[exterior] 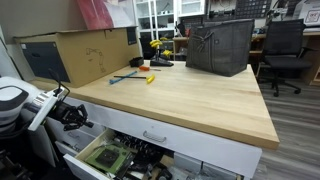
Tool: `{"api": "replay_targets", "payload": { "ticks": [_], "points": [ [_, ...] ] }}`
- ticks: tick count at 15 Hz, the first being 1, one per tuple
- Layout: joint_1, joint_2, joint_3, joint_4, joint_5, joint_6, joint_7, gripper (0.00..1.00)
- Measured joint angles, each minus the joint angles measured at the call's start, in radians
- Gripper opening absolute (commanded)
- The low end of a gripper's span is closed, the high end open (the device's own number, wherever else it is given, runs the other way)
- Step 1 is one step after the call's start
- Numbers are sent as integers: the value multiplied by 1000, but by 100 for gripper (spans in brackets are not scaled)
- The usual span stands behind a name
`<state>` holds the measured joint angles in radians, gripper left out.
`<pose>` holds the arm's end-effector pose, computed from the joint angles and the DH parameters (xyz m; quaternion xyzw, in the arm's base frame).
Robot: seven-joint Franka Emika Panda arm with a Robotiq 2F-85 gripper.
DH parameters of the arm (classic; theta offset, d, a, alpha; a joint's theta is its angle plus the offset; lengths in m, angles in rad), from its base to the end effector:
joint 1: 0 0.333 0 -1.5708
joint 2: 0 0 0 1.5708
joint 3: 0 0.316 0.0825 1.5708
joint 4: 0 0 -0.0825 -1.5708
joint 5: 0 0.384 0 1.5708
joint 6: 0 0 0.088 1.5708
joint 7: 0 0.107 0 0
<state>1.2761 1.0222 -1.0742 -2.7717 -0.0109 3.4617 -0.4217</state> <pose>0.3866 -0.0385 0.1353 0.8101 0.4189 0.0286 0.4092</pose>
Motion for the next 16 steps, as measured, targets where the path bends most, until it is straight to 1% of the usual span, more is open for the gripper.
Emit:
{"api": "replay_targets", "payload": {
  "ticks": [3,7,9,10,11,13,16],
  "points": [
    [63,42,13,0,40,0,24,0],
    [192,128,35,0,123,0,85,0],
    [254,184,63,0,170,-1,134,0],
    [275,214,85,0,191,-2,163,0],
    [284,241,110,0,204,-3,193,0],
    [272,282,156,-1,212,-4,244,0],
    [225,301,178,-1,213,-5,289,0]
  ]
}}
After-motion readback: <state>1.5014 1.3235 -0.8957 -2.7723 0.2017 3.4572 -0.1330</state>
